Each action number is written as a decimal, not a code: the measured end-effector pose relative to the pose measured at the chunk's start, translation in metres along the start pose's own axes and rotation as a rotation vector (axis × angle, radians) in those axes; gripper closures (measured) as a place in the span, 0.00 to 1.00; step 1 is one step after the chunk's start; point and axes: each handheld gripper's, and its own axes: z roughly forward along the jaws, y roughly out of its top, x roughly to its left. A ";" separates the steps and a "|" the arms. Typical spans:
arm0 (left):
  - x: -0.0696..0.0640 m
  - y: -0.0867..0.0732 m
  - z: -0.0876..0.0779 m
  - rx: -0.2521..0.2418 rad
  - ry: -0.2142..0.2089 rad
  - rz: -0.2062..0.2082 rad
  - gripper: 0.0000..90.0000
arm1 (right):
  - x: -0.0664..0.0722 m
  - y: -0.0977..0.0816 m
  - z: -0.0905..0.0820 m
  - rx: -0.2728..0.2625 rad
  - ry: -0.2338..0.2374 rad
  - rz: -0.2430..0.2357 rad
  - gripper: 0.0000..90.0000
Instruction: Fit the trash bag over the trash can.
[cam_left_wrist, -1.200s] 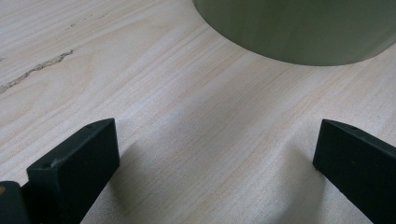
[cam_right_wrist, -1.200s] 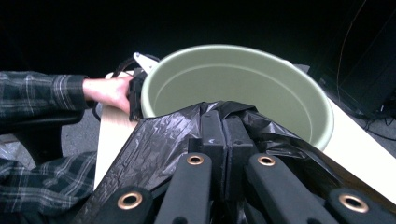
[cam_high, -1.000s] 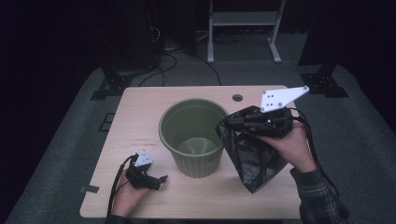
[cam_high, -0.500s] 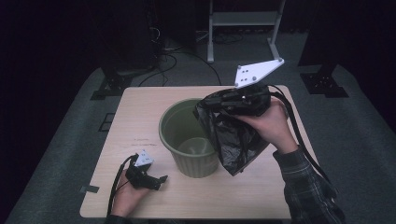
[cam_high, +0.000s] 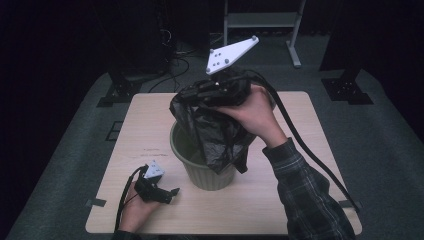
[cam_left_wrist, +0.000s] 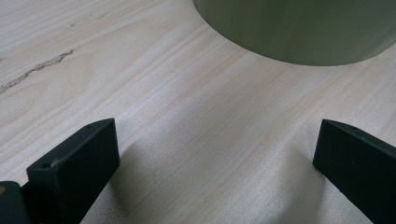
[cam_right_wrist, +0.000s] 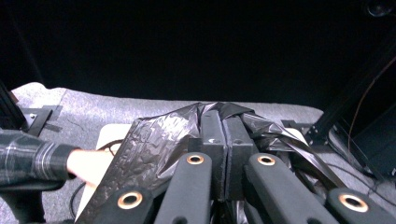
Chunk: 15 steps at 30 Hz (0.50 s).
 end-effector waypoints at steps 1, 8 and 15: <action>0.000 0.000 0.000 0.000 0.001 -0.002 0.00 | 0.000 0.004 0.003 0.003 0.003 -0.003 1.00; 0.000 0.000 0.000 0.003 -0.003 0.001 0.00 | -0.003 0.018 0.020 -0.016 0.028 -0.009 1.00; 0.000 0.000 0.000 0.002 -0.003 0.001 0.00 | -0.008 0.027 0.034 -0.010 0.032 -0.015 1.00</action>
